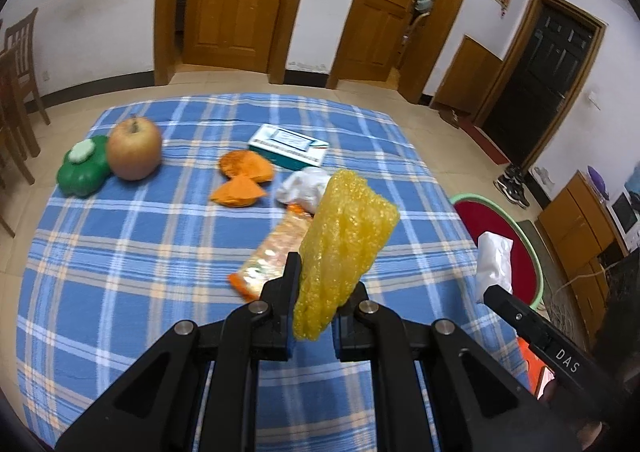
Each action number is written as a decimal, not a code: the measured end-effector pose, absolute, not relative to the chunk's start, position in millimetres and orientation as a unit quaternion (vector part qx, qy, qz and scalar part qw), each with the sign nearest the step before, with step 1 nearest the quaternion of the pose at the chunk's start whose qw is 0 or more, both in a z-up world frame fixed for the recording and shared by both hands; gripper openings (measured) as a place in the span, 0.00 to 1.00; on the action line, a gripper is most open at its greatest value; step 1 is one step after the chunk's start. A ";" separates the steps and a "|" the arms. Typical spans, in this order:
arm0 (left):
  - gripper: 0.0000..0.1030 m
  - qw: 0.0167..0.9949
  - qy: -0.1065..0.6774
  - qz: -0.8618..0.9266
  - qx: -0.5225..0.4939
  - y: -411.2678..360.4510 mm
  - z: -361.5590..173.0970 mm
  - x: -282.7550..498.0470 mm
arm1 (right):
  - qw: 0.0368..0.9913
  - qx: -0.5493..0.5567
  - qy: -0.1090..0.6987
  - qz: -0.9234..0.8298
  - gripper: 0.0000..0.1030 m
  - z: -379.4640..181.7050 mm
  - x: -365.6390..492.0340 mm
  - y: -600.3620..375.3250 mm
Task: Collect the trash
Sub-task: 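Grasp the white plastic bag with the right tool while the left tool holds the foam net, then carry the bag and foam net over the red bin and open both tools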
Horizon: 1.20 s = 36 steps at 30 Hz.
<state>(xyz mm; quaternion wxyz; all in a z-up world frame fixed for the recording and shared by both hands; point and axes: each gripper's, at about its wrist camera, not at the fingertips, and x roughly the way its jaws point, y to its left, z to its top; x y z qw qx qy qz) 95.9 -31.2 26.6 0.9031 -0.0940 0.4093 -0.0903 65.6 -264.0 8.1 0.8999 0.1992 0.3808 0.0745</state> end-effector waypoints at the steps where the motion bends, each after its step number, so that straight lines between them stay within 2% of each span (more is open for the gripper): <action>1: 0.11 0.903 0.410 -0.094 -0.091 -36.2 26.5 96.8 | 0.900 0.202 0.379 0.070 0.30 8.3 65.0 -268.4; 18: 0.11 0.887 0.428 -0.165 -0.042 -129.4 23.4 115.9 | 0.892 0.258 0.370 -0.016 0.31 -3.4 57.9 -358.8; 36: 0.11 0.864 0.449 -0.227 -0.010 -200.0 9.0 137.4 | 0.871 0.287 0.394 -0.063 0.35 -22.3 58.7 -401.9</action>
